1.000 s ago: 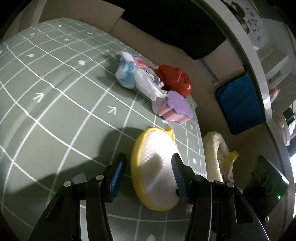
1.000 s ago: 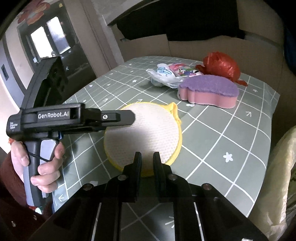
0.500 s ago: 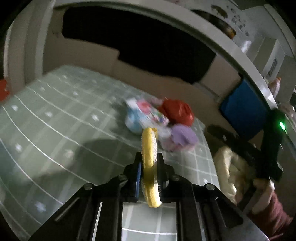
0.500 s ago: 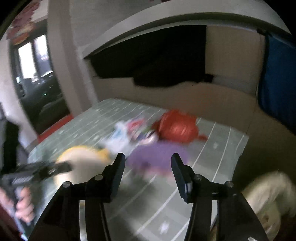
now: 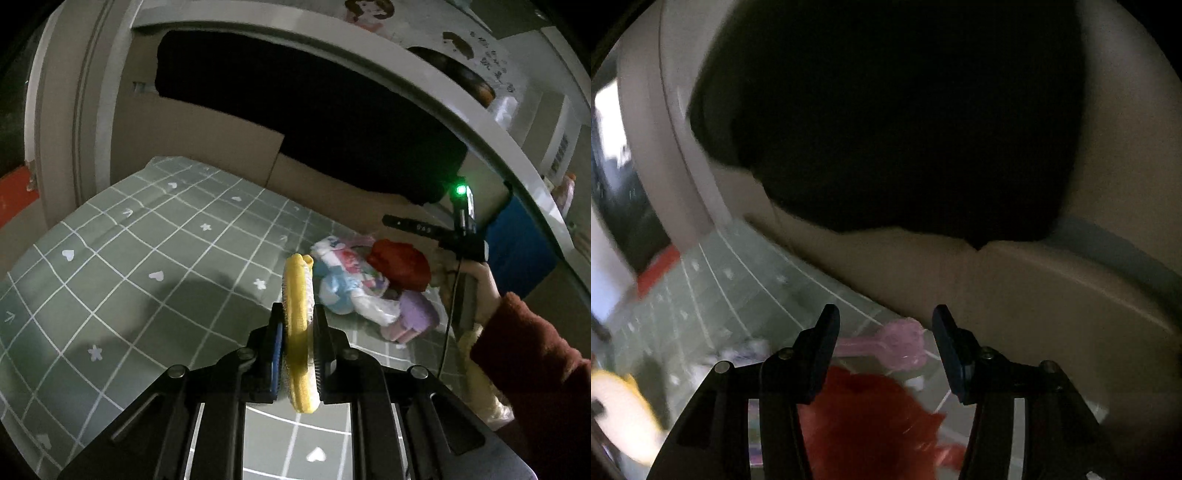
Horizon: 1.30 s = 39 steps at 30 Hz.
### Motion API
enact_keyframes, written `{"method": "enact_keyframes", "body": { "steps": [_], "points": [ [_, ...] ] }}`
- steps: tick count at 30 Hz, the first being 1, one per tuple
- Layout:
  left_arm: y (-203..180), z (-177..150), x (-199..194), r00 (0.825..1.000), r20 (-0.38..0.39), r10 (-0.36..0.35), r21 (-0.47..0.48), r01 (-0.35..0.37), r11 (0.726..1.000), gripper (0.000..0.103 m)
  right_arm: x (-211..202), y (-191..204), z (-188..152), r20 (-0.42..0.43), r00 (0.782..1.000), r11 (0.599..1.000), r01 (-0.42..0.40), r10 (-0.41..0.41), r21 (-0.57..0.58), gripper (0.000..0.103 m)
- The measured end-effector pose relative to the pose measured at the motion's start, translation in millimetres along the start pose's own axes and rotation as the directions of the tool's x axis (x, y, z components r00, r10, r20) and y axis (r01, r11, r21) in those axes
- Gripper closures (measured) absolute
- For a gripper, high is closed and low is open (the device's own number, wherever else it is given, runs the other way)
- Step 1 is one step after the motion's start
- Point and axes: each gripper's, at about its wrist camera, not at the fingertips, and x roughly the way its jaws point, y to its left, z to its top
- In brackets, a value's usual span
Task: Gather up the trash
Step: 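Grasp the pink translucent plastic item with the right tool while the left tool holds the lid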
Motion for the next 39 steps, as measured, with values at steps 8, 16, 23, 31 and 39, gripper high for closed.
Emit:
{"method": "enact_keyframes", "body": {
  "steps": [8, 16, 23, 31, 39],
  "points": [
    [10.1, 6.4, 14.1, 0.999, -0.028, -0.033, -0.033, 0.032, 0.999, 0.088, 50.5, 10.0, -6.0, -0.09, 0.996, 0.994, -0.016, 0.007, -0.104, 0.054],
    [4.3, 5.2, 10.0, 0.999, -0.016, -0.047, -0.042, 0.046, 0.998, 0.088, 48.5, 6.8, -22.7, -0.161, 0.977, 0.989, -0.124, 0.136, 0.083, 0.074],
    [0.8, 0.1, -13.6, 0.998, 0.026, -0.051, -0.06, 0.052, 0.997, 0.088, -7.7, 69.8, -71.1, -0.213, 0.964, 0.982, -0.178, 0.159, -0.071, 0.074],
    [10.2, -3.1, -39.0, 0.998, 0.06, -0.023, -0.098, 0.029, 0.995, 0.088, -42.4, 116.8, -101.4, -0.25, 0.951, 0.916, -0.257, 0.183, -0.308, 0.054],
    [8.2, -7.6, -36.7, 0.999, 0.044, -0.017, -0.094, 0.021, 0.995, 0.088, -30.4, 87.6, -100.6, -0.259, 0.936, 0.948, -0.282, 0.238, -0.147, 0.067]
  ]
}}
